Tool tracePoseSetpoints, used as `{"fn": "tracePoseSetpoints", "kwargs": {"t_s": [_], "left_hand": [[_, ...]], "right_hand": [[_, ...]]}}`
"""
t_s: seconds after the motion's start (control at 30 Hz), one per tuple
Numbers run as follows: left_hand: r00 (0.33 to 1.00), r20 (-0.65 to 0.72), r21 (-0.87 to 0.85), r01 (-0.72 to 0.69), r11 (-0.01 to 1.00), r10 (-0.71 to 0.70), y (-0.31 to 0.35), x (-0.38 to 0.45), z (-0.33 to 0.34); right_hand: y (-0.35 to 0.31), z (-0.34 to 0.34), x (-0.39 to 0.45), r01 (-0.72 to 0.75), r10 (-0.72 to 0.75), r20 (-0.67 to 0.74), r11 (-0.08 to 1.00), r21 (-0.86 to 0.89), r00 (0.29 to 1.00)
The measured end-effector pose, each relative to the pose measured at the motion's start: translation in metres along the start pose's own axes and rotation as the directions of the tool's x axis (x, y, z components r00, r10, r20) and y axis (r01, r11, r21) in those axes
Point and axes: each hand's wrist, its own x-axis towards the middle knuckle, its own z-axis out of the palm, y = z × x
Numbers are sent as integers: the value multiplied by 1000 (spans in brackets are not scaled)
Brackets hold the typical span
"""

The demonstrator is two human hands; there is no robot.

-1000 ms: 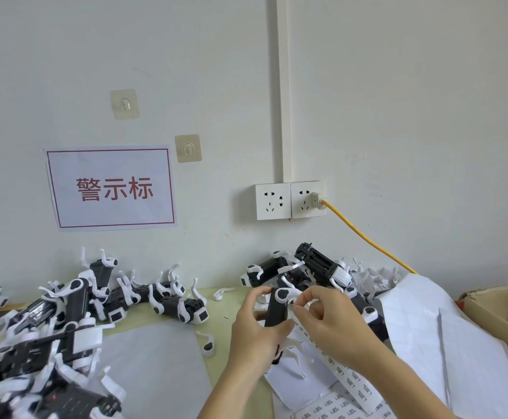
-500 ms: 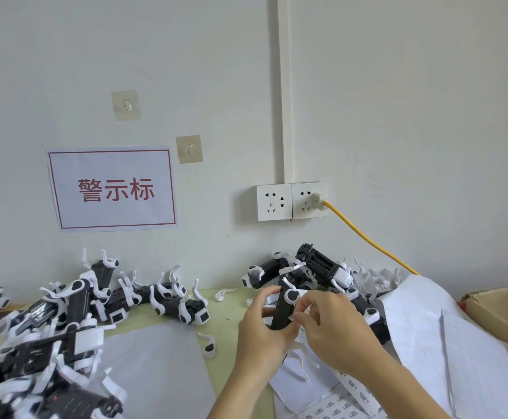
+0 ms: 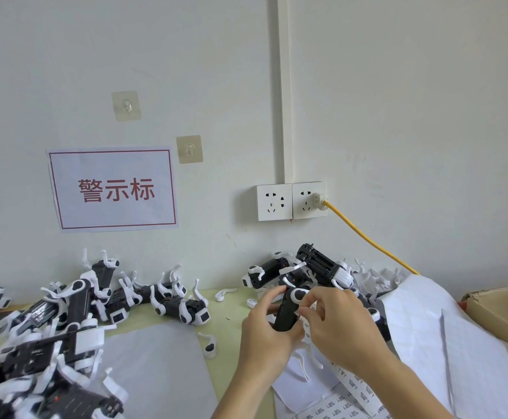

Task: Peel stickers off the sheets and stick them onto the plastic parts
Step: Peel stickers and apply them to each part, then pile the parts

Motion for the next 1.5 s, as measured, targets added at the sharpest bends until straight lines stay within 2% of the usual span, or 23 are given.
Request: {"fn": "tracePoseSetpoints", "kwargs": {"t_s": [0.27, 0.97, 1.5], "left_hand": [[1000, 5, 13, -20, 1000, 20, 0, -1, 0], [998, -5, 47, -70, 996, 70, -5, 1, 1], [994, 14, 55, -107, 993, 107, -5, 2, -1]], "right_hand": [[0, -1, 0, 0, 1, 21, 1000, -23, 1000], [0, 2, -1, 63, -68, -34, 990, -127, 997], [2, 5, -1, 68, -76, -58, 987, -143, 995]]}}
